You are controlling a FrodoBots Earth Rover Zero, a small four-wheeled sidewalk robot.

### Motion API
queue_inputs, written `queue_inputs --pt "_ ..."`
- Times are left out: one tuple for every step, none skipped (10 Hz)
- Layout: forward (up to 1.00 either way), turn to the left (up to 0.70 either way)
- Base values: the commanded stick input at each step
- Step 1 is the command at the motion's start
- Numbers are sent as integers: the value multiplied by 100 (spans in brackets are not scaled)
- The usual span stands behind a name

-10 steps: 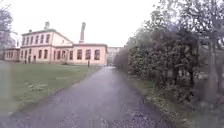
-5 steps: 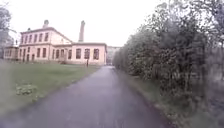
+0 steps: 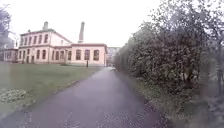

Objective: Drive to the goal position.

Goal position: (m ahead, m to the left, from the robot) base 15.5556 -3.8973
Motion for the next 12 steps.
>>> queue_inputs --pt "85 0" --pt "85 0" --pt "85 0" --pt "85 0" --pt "85 0" --pt "85 0" --pt "85 0" --pt "85 0" --pt "85 0" --pt "85 0" --pt "85 0" --pt "85 0"
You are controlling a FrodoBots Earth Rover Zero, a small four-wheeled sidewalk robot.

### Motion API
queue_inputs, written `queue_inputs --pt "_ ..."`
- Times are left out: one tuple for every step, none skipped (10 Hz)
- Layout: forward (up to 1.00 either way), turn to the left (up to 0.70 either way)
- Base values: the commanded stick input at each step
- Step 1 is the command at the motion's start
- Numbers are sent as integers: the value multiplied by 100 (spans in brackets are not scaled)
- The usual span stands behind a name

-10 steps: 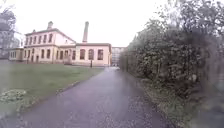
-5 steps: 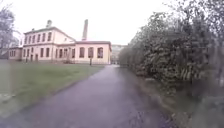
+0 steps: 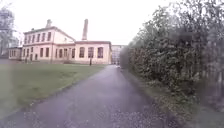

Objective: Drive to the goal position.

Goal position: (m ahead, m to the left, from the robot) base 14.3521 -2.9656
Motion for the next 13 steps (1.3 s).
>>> queue_inputs --pt "85 0" --pt "85 0" --pt "85 0" --pt "85 20" --pt "85 34" --pt "85 25" --pt "85 0" --pt "85 0" --pt "85 0" --pt "85 0" --pt "85 0" --pt "85 0" --pt "85 0"
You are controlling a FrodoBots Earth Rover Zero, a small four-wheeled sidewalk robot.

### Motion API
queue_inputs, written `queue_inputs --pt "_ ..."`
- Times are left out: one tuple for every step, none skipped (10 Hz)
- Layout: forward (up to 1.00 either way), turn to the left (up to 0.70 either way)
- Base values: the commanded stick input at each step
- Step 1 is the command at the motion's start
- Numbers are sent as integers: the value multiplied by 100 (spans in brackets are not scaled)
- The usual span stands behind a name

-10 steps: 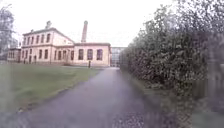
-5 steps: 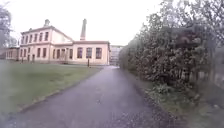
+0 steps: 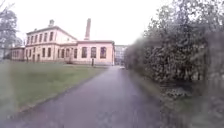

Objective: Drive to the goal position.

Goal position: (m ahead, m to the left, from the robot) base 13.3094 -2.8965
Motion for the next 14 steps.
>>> queue_inputs --pt "85 0" --pt "85 0" --pt "85 0" --pt "85 0" --pt "85 0" --pt "85 0" --pt "85 0" --pt "85 0" --pt "85 0" --pt "85 0" --pt "85 0" --pt "85 0" --pt "85 0" --pt "85 0"
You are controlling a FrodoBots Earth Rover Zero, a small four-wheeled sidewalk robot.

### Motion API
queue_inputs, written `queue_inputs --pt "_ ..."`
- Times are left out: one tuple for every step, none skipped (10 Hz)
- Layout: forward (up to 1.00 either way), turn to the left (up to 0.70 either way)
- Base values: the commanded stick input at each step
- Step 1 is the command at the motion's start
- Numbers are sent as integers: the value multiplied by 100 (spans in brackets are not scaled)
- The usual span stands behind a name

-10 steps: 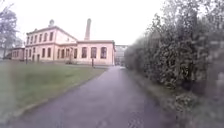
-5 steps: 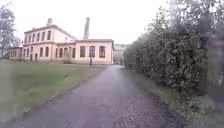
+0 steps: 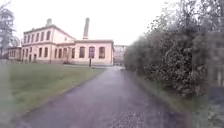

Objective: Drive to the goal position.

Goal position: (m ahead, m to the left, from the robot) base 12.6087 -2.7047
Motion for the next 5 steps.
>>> queue_inputs --pt "85 0" --pt "85 0" --pt "85 3" --pt "85 3" --pt "85 3"
